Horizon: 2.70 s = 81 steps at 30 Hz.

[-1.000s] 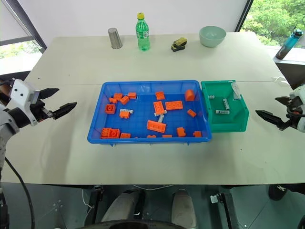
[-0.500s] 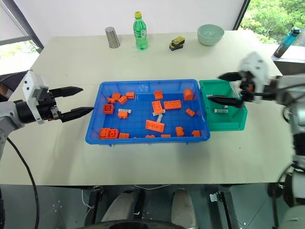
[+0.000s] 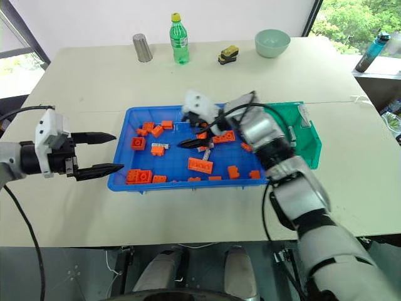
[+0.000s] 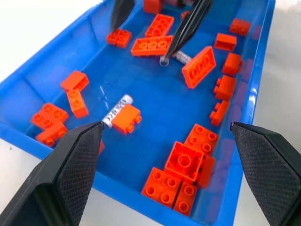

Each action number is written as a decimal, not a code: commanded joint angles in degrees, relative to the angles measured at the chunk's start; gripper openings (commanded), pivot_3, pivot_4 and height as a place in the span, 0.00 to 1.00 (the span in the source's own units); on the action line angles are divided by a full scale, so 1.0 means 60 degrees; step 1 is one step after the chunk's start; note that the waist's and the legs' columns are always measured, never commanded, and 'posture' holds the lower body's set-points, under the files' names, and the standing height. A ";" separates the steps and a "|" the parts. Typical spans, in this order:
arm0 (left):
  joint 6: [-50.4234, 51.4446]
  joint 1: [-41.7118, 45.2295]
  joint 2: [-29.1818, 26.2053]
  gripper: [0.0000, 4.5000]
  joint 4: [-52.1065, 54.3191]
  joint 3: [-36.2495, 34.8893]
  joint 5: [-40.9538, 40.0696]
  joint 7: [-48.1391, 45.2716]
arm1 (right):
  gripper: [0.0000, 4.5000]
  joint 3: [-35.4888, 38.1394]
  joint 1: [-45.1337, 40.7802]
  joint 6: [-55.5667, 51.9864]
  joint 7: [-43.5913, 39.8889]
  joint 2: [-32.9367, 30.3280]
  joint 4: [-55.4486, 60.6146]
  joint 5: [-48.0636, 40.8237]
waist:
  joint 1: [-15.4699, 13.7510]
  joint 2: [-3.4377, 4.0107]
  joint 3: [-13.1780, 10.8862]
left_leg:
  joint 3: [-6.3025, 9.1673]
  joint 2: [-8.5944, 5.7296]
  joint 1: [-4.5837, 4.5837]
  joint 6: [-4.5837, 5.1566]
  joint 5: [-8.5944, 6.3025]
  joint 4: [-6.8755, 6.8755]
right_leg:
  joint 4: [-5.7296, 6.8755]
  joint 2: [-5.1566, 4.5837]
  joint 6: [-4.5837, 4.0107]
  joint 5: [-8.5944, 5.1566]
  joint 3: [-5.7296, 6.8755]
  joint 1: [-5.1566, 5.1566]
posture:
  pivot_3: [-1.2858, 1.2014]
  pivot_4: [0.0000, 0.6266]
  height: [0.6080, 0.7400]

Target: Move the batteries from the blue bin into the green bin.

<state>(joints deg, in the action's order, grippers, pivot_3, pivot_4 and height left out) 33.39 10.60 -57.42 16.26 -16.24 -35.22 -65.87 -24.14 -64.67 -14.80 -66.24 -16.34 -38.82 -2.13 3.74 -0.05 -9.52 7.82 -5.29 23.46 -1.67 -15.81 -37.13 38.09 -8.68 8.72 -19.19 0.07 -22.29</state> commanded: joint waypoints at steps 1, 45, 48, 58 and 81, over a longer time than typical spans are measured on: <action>-0.0010 -0.0265 -0.0176 1.00 0.0378 -0.0773 -0.0128 0.0151 | 0.99 -0.0039 -0.0692 0.1104 0.0339 0.0644 -0.1437 0.0588 | 0.0047 -0.0001 0.0000 | 0.0001 0.0000 0.0000 -0.0001 0.0001 0.0001 | 0.0002 0.0000 0.0000 0.0000 0.0000 0.0001 | 0.52 0.24 0.90; -0.0328 0.0361 0.0033 1.00 0.0265 -0.0438 -0.0004 0.1001 | 0.54 0.0830 -0.1305 0.3519 0.1852 0.2242 -0.4931 0.2473 | 0.0407 0.0001 0.0004 | 0.0025 0.0003 -0.0002 -0.0026 0.0015 0.0007 | 0.0037 0.0013 0.0000 0.0000 0.0000 -0.0023 | 0.52 0.24 0.90; -0.0295 0.0172 -0.0011 1.00 0.0374 -0.0557 -0.0034 0.0980 | 0.54 0.0849 -0.1349 0.3547 0.1857 0.2373 -0.5004 0.2497 | 0.0425 0.0001 0.0004 | 0.0025 0.0003 -0.0002 -0.0026 0.0015 0.0008 | 0.0039 0.0013 0.0000 0.0000 0.0000 -0.0023 | 0.52 0.24 0.90; -0.0218 -0.0497 -0.0169 1.00 0.0646 -0.0946 -0.0080 0.0949 | 0.54 0.1037 -0.1348 0.3381 0.2053 0.3062 -0.5379 0.2489 | 0.0605 0.0002 0.0006 | 0.0029 0.0004 -0.0003 -0.0026 0.0015 0.0007 | 0.0075 0.0014 0.0000 0.0000 0.0000 -0.0030 | 0.52 0.24 0.90; -0.0133 0.0182 0.0323 1.00 0.0529 0.0073 -0.0408 0.0576 | 0.01 0.2192 0.0879 -0.0871 -0.0612 -0.0399 0.2513 0.0966 | 0.0414 -0.0003 0.0010 | 0.0047 -0.0008 0.0000 -0.0026 0.0014 -0.0004 | 0.0095 0.0005 0.0000 0.0000 0.0000 -0.0023 | 0.52 0.24 0.90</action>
<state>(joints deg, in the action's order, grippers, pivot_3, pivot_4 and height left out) 32.45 9.96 -55.80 19.05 -16.53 -36.39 -61.88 -13.60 -62.20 -10.89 -66.51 -14.89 -39.25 7.25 6.23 -0.07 -9.46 8.10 -5.35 23.47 -1.82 -15.73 -37.18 38.71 -8.66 8.72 -19.19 0.07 -22.43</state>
